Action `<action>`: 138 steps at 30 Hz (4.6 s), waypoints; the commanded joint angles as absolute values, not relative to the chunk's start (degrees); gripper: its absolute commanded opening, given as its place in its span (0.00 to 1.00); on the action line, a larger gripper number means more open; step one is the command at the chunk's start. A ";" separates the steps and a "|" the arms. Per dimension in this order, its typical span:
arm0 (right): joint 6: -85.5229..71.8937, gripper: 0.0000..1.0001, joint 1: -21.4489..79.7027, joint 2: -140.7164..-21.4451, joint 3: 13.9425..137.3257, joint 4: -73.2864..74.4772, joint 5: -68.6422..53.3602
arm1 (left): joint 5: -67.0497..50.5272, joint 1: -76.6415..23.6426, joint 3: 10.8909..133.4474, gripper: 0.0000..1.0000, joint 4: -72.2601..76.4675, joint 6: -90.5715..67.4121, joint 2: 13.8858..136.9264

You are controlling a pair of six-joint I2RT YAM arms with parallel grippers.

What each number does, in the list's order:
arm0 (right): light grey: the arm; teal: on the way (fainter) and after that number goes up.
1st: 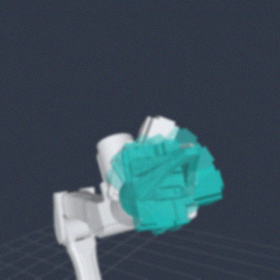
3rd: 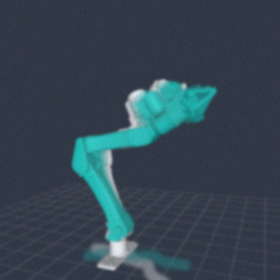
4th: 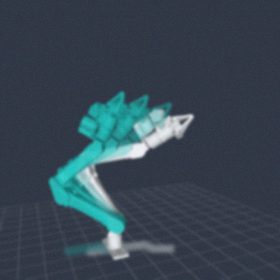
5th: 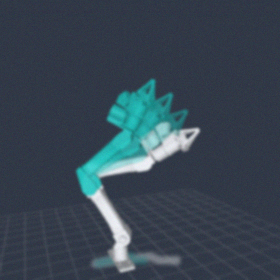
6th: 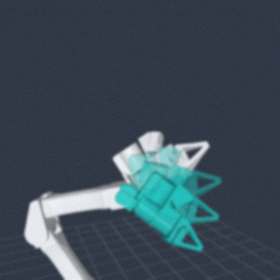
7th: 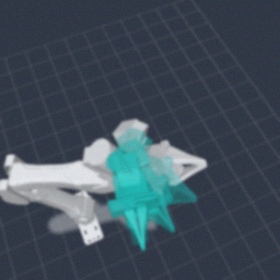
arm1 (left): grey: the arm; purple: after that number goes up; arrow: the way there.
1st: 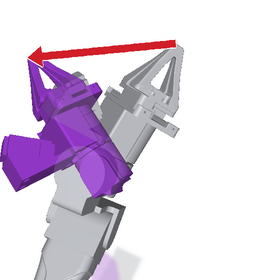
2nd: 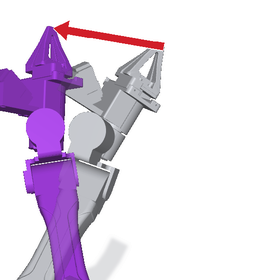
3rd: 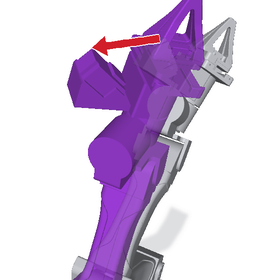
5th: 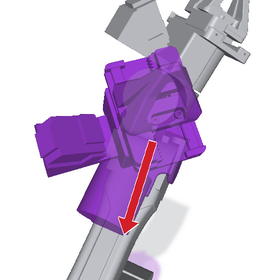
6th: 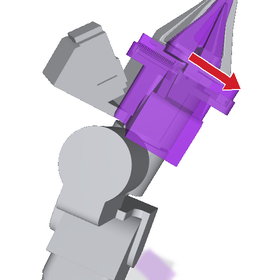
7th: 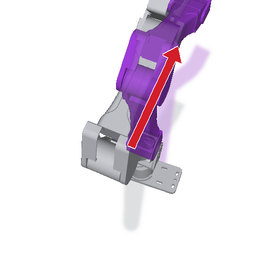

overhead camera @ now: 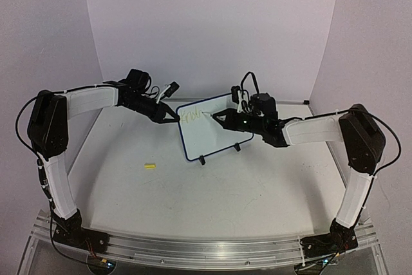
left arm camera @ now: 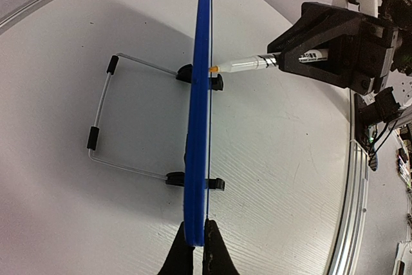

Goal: Write a sentence on the whiteboard
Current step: Write on the whiteboard with the whiteboard marker without the cap.

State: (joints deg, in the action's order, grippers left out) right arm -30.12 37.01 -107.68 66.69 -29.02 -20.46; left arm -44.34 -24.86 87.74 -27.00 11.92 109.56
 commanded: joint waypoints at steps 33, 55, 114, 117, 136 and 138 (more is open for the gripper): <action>-29.63 0.00 36.65 -104.43 65.59 -30.20 -20.28 | -43.09 -26.22 88.59 0.00 -29.98 12.93 110.15; -30.93 0.00 36.65 -105.83 65.18 -31.78 -15.50 | -43.21 -26.19 88.59 0.00 -29.97 13.00 110.17; -30.41 0.00 36.65 -108.25 63.92 -32.45 -18.49 | -43.51 -26.46 88.67 0.00 -29.94 12.82 110.05; -30.50 0.00 36.65 -108.00 63.61 -32.44 -17.91 | -43.51 -26.46 88.68 0.00 -29.90 12.78 109.97; -30.51 0.00 36.65 -105.03 62.47 -31.85 -12.65 | -43.51 -26.57 88.68 0.00 -30.00 12.78 109.81; -30.24 0.00 36.65 -104.15 62.21 -31.96 -12.66 | -43.50 -26.61 88.68 0.00 -29.98 12.78 109.83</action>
